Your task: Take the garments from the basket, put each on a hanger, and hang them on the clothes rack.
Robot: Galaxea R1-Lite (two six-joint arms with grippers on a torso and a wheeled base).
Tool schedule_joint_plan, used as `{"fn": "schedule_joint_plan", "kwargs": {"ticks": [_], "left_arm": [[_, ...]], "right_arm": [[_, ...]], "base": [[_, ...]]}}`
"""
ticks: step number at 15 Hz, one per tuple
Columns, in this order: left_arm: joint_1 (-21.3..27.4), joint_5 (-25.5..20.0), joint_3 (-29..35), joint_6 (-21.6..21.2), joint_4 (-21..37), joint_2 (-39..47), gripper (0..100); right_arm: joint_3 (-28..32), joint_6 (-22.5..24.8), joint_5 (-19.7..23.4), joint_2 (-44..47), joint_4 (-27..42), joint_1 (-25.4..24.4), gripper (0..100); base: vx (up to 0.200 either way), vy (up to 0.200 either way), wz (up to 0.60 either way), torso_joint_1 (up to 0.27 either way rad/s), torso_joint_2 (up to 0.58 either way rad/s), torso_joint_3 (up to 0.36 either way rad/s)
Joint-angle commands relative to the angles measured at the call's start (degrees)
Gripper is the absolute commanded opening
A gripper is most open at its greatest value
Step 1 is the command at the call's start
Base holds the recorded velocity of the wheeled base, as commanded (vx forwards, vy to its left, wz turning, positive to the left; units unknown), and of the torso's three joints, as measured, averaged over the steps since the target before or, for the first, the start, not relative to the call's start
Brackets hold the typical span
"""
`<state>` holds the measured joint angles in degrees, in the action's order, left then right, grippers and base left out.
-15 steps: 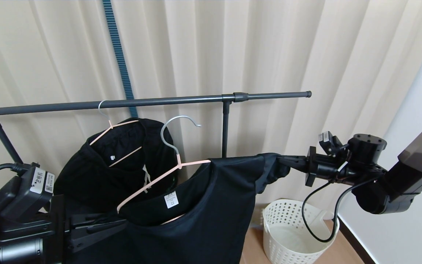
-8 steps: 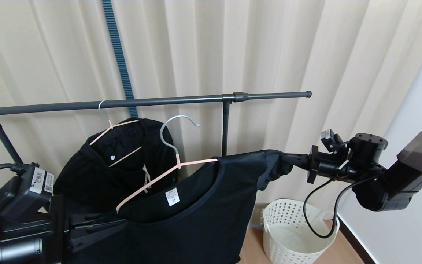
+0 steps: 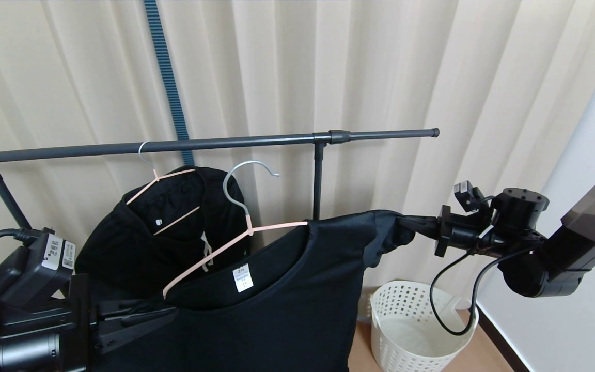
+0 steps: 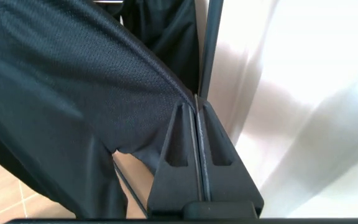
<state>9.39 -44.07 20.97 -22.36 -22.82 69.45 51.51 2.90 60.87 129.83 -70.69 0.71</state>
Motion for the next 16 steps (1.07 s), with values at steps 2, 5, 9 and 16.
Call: {"fn": "schedule_joint_plan", "kwargs": {"ticks": [2,5,9,16], "left_arm": [[-0.07,0.04,0.30,1.35,-0.03,0.25,0],[-1.04,0.04,0.48,1.44,-0.03,0.42,0],[-2.97,0.04,1.18,1.44,-0.12,1.65,0],[-7.10,0.04,2.67,3.20,-1.88,5.08,0]], "right_arm": [[-0.70,0.35,-0.31,-0.37,-0.15,-0.36,100],[-1.67,1.41,-0.40,-2.04,-0.15,-0.62,100],[-7.21,7.38,-4.53,-8.89,-0.15,-5.10,100],[-12.13,11.86,-15.96,-16.28,-0.15,-13.63,100]], "base": [[0.000,0.000,0.00,0.000,0.00,0.000],[0.000,0.000,0.00,0.000,0.00,0.000],[0.000,0.000,0.00,0.000,0.00,0.000],[0.000,0.000,0.00,0.000,0.00,0.000]]}}
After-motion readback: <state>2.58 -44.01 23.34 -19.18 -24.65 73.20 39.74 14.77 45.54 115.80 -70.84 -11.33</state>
